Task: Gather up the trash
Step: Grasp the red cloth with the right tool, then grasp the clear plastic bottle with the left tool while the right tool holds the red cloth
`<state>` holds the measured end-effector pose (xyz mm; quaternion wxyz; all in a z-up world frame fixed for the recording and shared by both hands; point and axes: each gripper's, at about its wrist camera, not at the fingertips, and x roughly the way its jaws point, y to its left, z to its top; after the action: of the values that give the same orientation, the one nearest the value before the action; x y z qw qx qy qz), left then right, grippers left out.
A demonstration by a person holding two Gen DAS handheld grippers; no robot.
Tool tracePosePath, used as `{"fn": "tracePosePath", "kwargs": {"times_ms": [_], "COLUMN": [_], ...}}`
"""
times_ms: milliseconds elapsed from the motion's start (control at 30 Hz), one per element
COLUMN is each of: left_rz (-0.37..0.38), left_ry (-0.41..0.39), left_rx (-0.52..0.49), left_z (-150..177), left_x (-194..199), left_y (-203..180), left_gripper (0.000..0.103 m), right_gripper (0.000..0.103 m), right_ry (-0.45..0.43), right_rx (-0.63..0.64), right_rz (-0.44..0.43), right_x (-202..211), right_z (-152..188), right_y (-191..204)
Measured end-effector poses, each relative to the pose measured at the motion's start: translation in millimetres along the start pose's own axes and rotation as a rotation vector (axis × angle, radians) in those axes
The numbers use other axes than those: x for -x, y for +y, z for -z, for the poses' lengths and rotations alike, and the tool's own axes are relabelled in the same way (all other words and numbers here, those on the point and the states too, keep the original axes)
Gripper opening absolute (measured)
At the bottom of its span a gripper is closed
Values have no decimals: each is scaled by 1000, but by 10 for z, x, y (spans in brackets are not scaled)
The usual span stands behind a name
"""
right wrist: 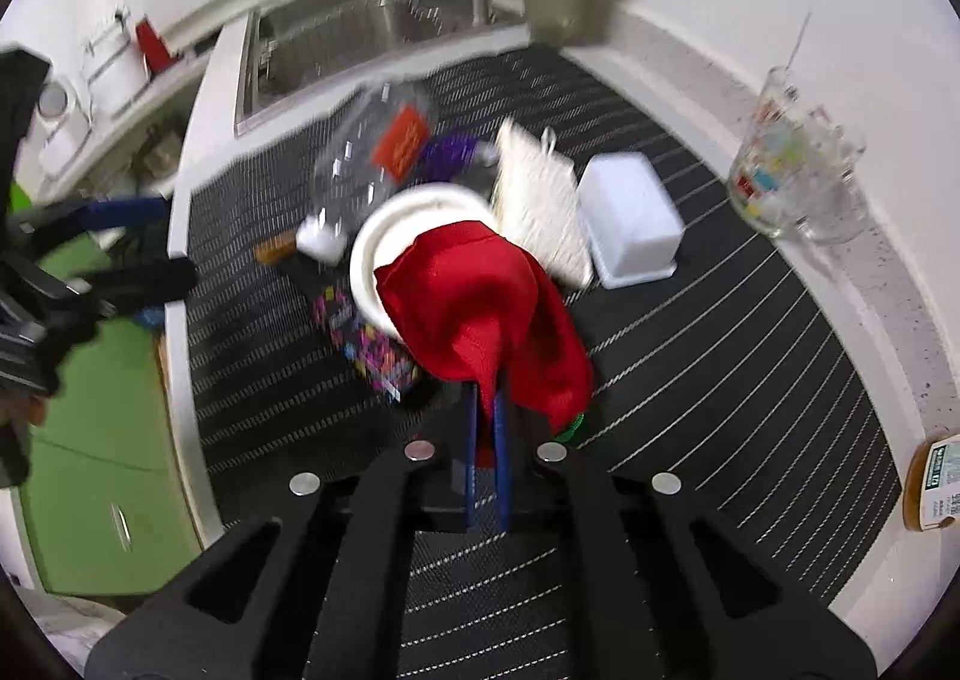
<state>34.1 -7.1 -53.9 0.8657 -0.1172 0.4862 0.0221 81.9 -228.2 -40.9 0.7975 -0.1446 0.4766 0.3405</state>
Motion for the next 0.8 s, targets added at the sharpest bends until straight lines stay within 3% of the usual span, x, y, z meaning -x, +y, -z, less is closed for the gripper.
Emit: {"fn": "tracePosePath", "kwargs": {"times_ms": [200,667,800], "left_rz": [-8,-42,-37], "left_ry": [0,77,108], "left_rx": [14,67,80], "left_z": [-257,-705,-736], "left_x": [-162,-923,-1056], "left_y": [30,204,242], "left_gripper": [98,97,71], "right_gripper": [4,4,4], "right_ry": [-35,-12,-10], "right_rx": [-50,-102,-109], "right_rz": [-33,-45,-45], "right_x": [141,-47,-77], "right_z": [-136,-256,-281], "right_y": [-135,-410,-443]}}
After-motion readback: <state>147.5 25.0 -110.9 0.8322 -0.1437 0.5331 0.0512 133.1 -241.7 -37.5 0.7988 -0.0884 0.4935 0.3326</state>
